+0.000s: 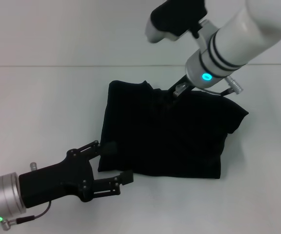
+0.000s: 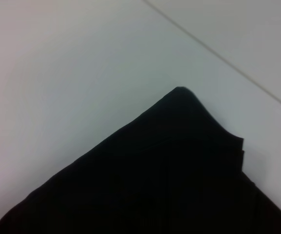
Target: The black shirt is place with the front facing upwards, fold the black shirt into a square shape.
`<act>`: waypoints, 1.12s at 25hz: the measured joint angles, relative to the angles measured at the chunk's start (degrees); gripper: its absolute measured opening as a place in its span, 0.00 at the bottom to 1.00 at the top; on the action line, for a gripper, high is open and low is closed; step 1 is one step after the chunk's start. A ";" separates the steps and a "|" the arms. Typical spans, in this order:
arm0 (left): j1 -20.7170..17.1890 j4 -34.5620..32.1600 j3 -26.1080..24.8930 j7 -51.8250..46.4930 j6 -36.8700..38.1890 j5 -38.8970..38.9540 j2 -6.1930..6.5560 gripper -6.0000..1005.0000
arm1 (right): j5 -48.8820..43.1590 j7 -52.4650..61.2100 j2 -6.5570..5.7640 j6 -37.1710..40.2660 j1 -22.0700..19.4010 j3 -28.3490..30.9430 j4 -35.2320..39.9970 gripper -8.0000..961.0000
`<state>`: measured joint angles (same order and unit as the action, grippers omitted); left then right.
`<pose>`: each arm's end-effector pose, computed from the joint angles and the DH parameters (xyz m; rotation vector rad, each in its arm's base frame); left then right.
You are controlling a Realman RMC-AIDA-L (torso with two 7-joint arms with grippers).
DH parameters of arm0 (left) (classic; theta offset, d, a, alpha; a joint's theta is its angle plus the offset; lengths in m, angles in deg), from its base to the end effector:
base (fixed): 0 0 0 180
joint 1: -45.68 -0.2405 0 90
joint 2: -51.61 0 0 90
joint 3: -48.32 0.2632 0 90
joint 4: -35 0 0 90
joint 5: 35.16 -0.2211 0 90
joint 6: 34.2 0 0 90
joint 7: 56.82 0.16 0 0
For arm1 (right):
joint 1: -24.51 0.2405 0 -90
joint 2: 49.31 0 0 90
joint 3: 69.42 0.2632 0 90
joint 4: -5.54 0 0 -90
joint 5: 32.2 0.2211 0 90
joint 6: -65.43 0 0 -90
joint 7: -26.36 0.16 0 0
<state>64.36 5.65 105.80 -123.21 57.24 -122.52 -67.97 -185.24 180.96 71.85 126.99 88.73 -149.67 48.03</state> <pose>-0.2771 0.2848 -0.0455 -2.6054 -0.6231 -1.0677 0.0952 0.4674 -0.0910 -2.4897 0.7318 -0.3813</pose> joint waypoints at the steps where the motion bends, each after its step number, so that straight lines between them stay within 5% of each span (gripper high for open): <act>1: -0.07 0.00 -0.09 -0.06 0.24 0.00 0.05 0.93 | 0.53 0.01 0.02 -0.89 0.44 -0.90 -1.11 0.79; 14: -0.08 -0.01 -0.02 0.03 0.77 0.00 0.14 0.93 | 4.54 0.06 0.01 -10.10 1.72 -5.82 -8.65 0.77; 28: 0.04 -0.01 -0.15 0.20 0.77 0.00 0.23 0.93 | 4.61 0.13 0.09 -11.39 1.85 -6.77 -10.72 0.74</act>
<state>64.40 5.65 105.65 -123.01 58.00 -122.52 -67.74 -180.63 181.08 71.93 115.60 90.59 -156.45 37.31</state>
